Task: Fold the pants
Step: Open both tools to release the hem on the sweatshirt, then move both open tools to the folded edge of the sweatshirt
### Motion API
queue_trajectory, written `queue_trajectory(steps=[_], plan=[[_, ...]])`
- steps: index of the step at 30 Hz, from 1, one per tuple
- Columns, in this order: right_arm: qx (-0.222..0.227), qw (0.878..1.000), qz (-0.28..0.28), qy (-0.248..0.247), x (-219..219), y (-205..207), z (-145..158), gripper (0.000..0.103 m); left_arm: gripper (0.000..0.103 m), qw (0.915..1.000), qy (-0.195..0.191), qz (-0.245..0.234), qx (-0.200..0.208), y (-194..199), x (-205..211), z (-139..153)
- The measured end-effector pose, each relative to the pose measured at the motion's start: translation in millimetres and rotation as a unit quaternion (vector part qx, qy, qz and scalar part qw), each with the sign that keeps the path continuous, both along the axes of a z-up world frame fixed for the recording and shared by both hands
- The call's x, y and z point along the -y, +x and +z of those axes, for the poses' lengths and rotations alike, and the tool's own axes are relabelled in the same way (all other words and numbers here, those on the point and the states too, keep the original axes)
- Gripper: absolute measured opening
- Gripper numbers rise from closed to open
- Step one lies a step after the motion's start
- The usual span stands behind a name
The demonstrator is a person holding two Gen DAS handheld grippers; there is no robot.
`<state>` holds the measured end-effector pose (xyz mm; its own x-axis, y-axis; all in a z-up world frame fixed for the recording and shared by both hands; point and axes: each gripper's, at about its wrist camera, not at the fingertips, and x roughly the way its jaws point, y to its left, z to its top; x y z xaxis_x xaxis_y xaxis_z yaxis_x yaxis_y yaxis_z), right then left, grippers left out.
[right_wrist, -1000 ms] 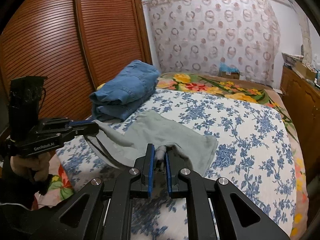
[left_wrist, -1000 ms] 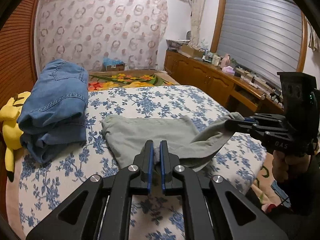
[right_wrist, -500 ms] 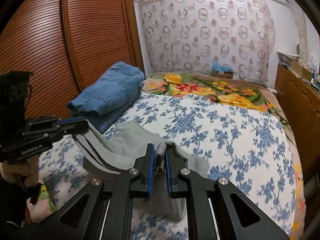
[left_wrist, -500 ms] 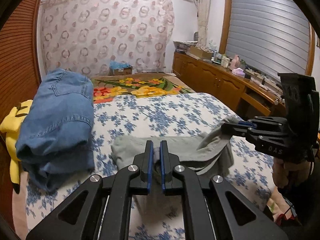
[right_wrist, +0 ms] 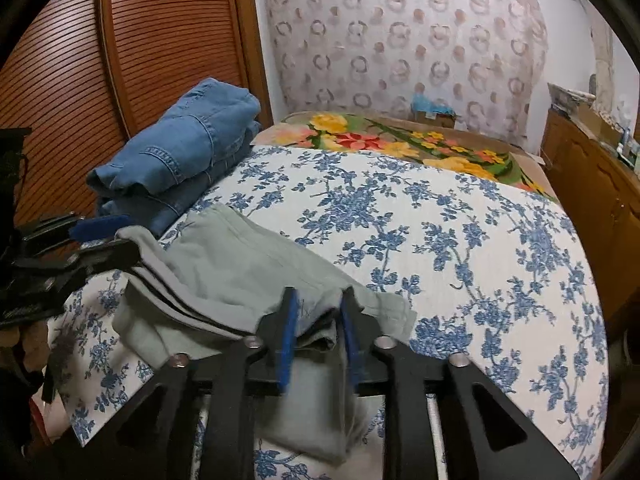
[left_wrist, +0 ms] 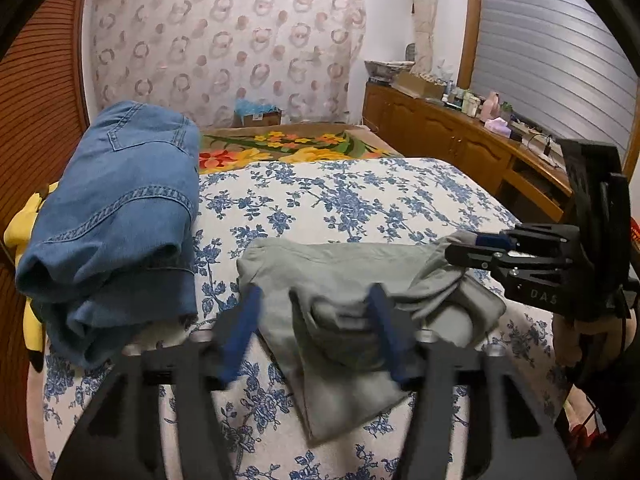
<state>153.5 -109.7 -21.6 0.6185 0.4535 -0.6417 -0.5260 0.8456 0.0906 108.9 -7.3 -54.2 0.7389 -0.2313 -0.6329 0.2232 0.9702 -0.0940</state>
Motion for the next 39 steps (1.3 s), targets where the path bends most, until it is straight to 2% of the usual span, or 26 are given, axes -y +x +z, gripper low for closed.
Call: queue_trajectory(steps=[1, 4, 8, 18, 22, 25, 29, 34, 39], plan=[[0.002, 1.000, -0.003, -0.004, 0, -1, 2, 0.035, 0.066, 1.0000, -0.001, -0.001, -0.001, -1, 1, -1], [0.013, 1.000, -0.010, -0.007, 6, -9, 9, 0.037, 0.068, 1.0000, -0.001, -0.004, -0.007, -6, 3, -5], [0.011, 1.000, -0.002, 0.000, 13, -23, 9, 0.048, 0.069, 0.9997, 0.003, -0.010, -0.023, -11, 5, -16], [-0.036, 0.997, -0.002, -0.062, 3, -23, -23, 0.049, 0.069, 0.9971, 0.019, -0.008, -0.074, -3, 6, -46], [-0.031, 0.997, -0.006, -0.063, 4, -23, -25, 0.054, 0.069, 0.9967, 0.016, -0.009, -0.079, -2, 6, -50], [-0.025, 0.998, -0.015, -0.056, 6, -25, -28, 0.061, 0.080, 0.9964, 0.020, 0.002, -0.082, 0, 4, -52], [-0.039, 0.998, -0.024, -0.037, 14, -23, -32, 0.066, 0.081, 0.9966, 0.018, 0.003, -0.081, 0, 4, -52], [-0.040, 0.998, -0.026, -0.044, 18, -27, -29, 0.066, 0.081, 0.9966, 0.017, 0.003, -0.080, 0, 2, -54], [-0.052, 0.998, -0.015, -0.020, 36, -42, -26, 0.066, 0.081, 0.9966, 0.017, 0.003, -0.080, 0, 2, -54]])
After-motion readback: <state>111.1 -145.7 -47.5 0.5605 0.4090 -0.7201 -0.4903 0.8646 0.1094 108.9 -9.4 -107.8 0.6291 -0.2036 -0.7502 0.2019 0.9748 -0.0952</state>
